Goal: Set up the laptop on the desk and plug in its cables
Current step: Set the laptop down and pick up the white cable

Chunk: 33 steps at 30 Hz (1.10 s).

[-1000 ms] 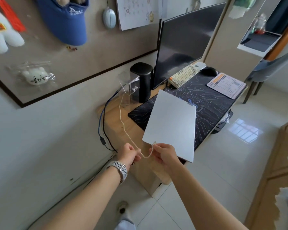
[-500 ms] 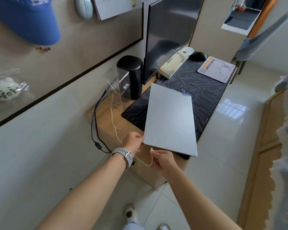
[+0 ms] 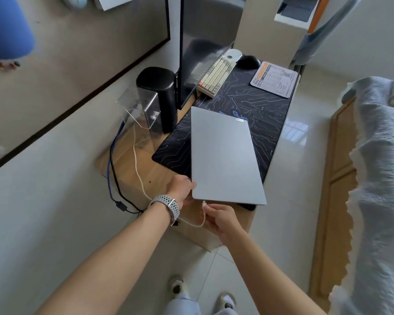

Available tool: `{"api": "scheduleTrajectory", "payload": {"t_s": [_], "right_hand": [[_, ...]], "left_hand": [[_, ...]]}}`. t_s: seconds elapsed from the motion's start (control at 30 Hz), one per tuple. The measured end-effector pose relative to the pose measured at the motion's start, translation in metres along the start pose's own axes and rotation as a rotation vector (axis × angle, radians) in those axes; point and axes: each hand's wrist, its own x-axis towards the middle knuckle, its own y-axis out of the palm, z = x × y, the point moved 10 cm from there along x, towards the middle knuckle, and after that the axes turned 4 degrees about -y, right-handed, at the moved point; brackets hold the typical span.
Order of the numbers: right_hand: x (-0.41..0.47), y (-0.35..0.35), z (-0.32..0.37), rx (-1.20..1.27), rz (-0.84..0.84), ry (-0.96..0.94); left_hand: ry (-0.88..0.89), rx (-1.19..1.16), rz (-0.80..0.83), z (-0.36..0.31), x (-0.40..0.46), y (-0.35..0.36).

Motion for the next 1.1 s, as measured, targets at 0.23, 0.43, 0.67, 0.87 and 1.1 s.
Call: {"api": "scheduleTrajectory", "payload": {"t_s": [0.23, 0.43, 0.67, 0.87, 1.1], "right_hand": [[-0.006, 0.002, 0.002, 0.044, -0.018, -0.035], [-0.011, 0.008, 0.005, 0.087, -0.022, -0.084], [-0.014, 0.007, 0.008, 0.091, -0.037, -0.097], [-0.014, 0.006, 0.007, 0.097, -0.054, -0.102], [-0.015, 0.004, 0.012, 0.083, -0.086, -0.106]], "left_hand": [[0.010, -0.005, 0.029, -0.001, -0.001, 0.002], [0.029, -0.027, 0.033, -0.003, -0.005, 0.001], [0.051, -0.010, 0.005, -0.007, -0.005, 0.001], [0.027, 0.013, 0.027, -0.004, 0.000, 0.002], [-0.014, -0.013, 0.042, 0.000, 0.006, 0.002]]}}
